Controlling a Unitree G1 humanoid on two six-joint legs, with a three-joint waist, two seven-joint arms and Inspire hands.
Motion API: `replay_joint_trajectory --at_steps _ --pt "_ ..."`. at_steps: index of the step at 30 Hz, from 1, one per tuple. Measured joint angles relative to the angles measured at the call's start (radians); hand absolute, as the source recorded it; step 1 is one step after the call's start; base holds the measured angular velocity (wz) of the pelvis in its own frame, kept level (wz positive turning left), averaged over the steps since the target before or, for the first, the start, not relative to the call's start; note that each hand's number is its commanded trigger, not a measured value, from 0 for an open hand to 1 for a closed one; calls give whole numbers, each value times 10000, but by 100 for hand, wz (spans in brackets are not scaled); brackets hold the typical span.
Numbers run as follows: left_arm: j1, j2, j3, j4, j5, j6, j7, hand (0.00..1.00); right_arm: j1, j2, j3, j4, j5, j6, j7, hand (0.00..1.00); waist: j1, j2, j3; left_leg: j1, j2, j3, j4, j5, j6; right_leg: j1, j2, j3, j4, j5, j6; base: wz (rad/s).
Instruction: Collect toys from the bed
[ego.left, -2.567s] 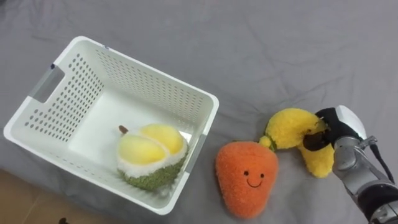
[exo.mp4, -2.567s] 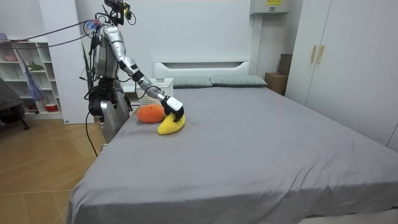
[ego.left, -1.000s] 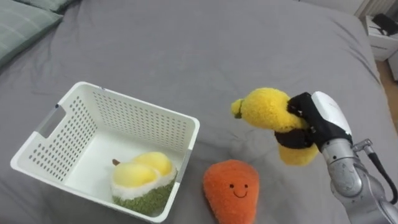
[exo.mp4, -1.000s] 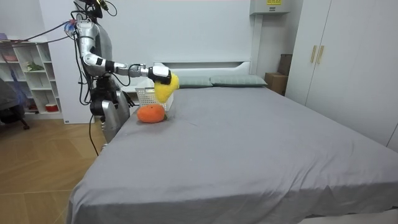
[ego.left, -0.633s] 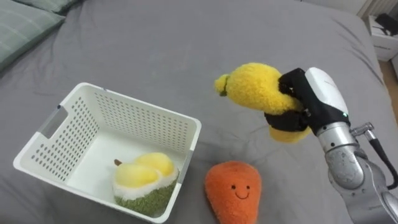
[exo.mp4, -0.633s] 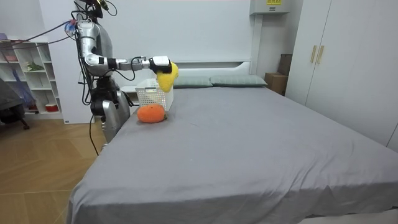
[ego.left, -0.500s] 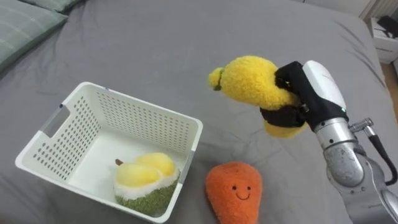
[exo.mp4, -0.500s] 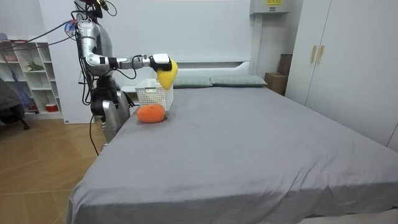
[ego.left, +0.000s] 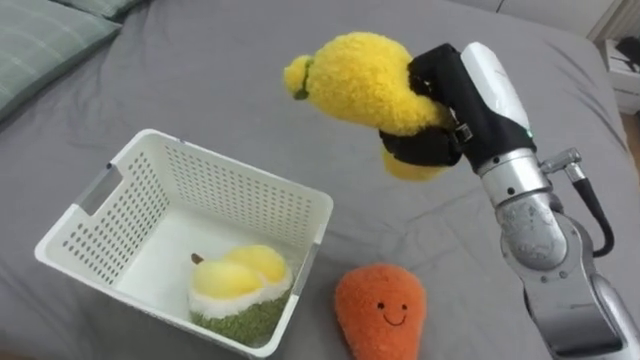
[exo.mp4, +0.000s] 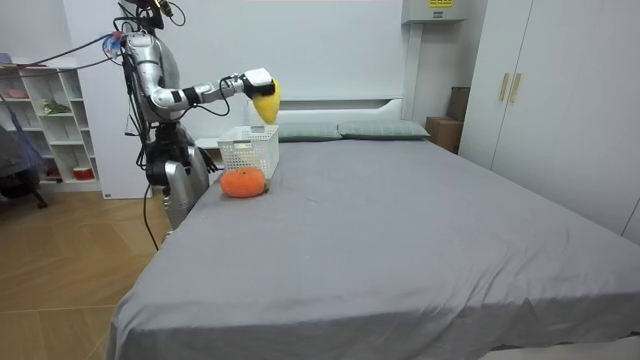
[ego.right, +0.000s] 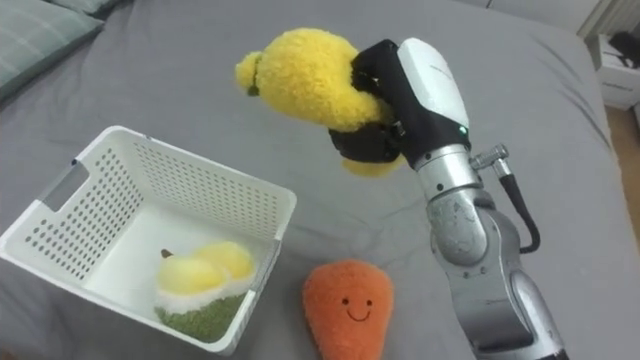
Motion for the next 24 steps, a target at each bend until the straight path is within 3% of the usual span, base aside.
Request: replay_joint_trajectory --at_steps 12,21,24 --pt "-142 24 -442 361 4 216 175 0 -1199 590 2441 322 153 229 345 100 824 14 53 48 -29 -257 41 -6 7 148 -5 -166 -9 -1 0 5" --pt "-213 40 -375 510 208 419 7 0 -1261 763 2507 1160 407 222 309 100 1393 56 84 -90 -59 -447 56 1 18 110 -85 -418 -13 -7 10 7" --pt "-210 33 -375 506 329 500 -81 0 -1392 1105 2508 1794 401 254 307 100 1393 75 97 -178 -63 -527 93 3 16 94 -106 -559 -12 -9 13 9"
